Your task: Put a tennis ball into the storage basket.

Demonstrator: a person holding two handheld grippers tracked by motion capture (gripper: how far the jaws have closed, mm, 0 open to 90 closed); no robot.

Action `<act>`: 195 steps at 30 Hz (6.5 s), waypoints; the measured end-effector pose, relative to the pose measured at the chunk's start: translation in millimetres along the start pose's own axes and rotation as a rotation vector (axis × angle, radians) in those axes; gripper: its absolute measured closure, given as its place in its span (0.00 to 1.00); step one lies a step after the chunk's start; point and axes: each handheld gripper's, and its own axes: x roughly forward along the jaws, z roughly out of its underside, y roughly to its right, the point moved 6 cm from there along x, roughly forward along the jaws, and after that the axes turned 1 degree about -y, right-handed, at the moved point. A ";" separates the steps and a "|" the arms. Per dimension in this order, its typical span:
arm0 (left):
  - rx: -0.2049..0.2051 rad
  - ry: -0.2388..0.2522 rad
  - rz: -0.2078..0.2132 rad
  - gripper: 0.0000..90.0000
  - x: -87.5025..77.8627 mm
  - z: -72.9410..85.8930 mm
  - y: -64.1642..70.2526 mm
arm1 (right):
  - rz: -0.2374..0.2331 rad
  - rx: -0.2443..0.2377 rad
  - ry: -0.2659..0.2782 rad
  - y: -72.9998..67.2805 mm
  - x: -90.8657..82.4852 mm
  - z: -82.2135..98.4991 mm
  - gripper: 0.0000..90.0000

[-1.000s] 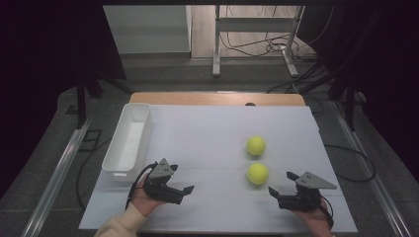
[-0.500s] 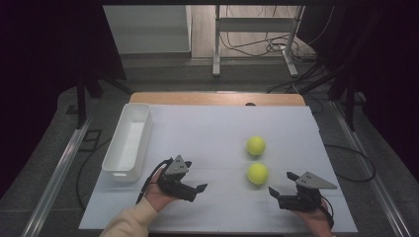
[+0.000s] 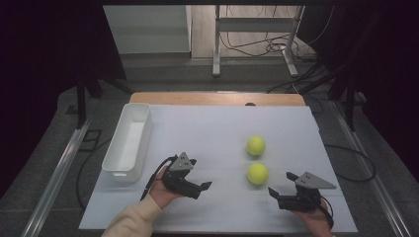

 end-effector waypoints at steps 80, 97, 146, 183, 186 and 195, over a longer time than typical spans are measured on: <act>0.066 -0.035 0.135 0.08 72.1 -54.8 33.1 | 0.000 0.004 0.003 0.8 -0.5 -0.3 0.13; 0.074 -0.050 0.151 0.08 91.6 -61.5 36.9 | 0.003 0.004 0.003 0.9 -1.4 0.0 0.13; 0.090 -0.124 0.194 0.08 140.8 -72.0 50.4 | 0.007 0.006 -0.007 1.7 -0.9 1.0 0.13; 0.115 -0.135 0.185 0.29 148.2 -71.7 47.2 | 0.022 0.015 -0.012 3.9 -0.9 2.0 0.13; 0.110 -0.127 0.189 0.29 145.2 -72.5 47.1 | 0.022 0.015 -0.013 3.8 -0.8 2.1 0.13; 0.115 -0.118 0.186 0.29 138.7 -69.9 46.2 | 0.022 0.014 -0.014 3.5 -0.9 2.1 0.13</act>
